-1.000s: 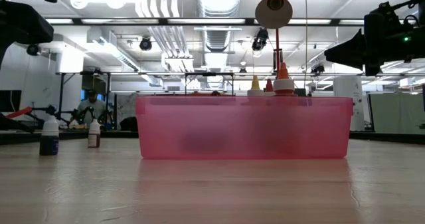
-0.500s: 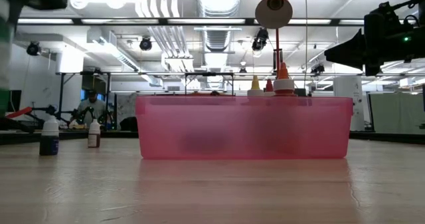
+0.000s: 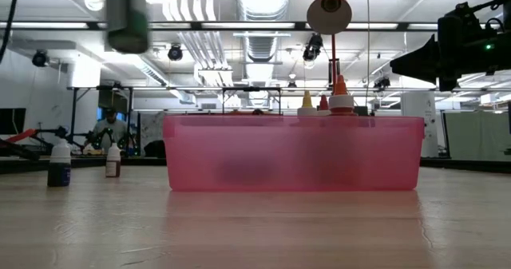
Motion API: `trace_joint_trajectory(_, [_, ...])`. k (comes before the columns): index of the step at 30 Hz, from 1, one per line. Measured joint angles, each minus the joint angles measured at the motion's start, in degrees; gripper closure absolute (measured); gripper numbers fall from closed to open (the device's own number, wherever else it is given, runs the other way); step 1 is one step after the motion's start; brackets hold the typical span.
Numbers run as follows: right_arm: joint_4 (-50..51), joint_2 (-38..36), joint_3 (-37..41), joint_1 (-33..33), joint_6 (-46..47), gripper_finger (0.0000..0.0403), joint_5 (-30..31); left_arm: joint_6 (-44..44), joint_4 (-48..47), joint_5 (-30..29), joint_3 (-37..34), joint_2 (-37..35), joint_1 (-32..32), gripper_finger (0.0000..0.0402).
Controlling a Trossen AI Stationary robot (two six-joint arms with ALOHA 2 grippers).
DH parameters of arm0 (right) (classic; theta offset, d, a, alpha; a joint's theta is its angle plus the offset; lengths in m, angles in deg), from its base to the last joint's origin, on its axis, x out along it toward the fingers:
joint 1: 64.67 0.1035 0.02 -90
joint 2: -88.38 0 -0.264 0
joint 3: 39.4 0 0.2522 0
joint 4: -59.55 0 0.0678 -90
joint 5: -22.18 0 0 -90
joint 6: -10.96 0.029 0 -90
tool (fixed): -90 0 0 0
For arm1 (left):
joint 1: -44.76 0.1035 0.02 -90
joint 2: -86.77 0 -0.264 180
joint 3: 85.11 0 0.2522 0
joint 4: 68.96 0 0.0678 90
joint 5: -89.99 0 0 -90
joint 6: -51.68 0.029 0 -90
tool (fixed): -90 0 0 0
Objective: Pick & Place food coloring
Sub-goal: Put the large green food coloring bottle into the red bin
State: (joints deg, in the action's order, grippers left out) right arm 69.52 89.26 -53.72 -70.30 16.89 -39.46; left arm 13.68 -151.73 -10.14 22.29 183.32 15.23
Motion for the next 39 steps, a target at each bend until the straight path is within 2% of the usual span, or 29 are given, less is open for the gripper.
trace_joint_trajectory(8, [0.00,0.02,0.00,-0.02,0.02,0.0275,0.00,4.99,-0.33,-0.15,5.50,2.93,8.30,0.0273])
trace_joint_trajectory(14, [0.00,0.01,0.00,-0.01,0.01,0.0275,-0.01,8.23,-0.42,-0.19,9.18,6.65,11.86,0.0273])
trace_joint_trajectory(28, [0.00,0.02,0.00,-0.01,0.00,0.0275,0.00,15.80,-0.94,0.00,21.84,18.74,16.92,0.0273])
trace_joint_trajectory(39, [0.00,0.00,0.00,0.00,0.00,0.0275,0.00,19.09,0.21,-2.04,23.77,24.08,18.32,0.0273])
